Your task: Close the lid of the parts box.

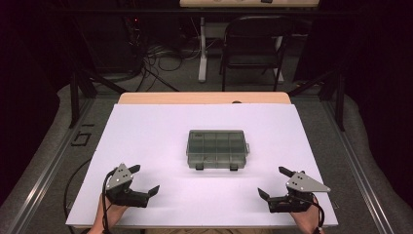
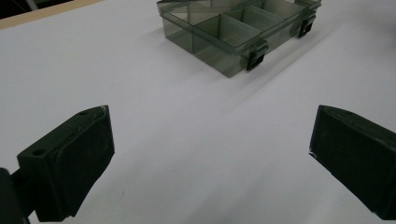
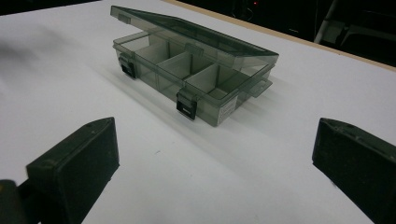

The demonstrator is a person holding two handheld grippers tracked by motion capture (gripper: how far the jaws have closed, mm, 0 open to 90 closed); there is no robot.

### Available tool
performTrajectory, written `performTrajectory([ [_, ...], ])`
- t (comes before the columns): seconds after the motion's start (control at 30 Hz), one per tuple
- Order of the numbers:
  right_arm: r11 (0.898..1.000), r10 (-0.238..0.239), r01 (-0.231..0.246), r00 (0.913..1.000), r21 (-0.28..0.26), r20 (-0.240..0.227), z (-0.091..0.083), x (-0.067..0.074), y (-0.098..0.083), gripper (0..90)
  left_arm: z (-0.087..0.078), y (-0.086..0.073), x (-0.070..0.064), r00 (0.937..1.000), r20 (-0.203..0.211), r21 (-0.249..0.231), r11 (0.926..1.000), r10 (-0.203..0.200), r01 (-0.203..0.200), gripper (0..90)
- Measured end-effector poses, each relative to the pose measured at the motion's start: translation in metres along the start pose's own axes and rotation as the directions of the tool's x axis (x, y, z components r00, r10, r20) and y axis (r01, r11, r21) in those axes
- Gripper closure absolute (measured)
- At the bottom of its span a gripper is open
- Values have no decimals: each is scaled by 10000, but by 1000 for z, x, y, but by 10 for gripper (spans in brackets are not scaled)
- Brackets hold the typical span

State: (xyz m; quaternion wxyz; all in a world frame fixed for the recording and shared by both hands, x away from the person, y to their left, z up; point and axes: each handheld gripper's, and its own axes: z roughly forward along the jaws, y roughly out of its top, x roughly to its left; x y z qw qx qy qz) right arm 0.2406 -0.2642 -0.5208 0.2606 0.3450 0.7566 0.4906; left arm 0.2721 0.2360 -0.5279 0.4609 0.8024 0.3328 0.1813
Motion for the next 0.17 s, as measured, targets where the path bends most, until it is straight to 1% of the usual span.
performTrajectory([
  [0.03,10000,64,-64,10000,-19,-11,0,0,0,0,0,0,1,10000,-3,16,10000,39,-39,0],
  [0.13,10000,63,-63,10000,-51,-21,-1,2,0,0,-1,0,3,10000,-57,-48,10000,-15,15,0],
  [0.17,9999,10,-11,10000,-118,-88,-1,2,0,1,-1,-1,5,9998,-37,-64,9998,-170,170,0],
])
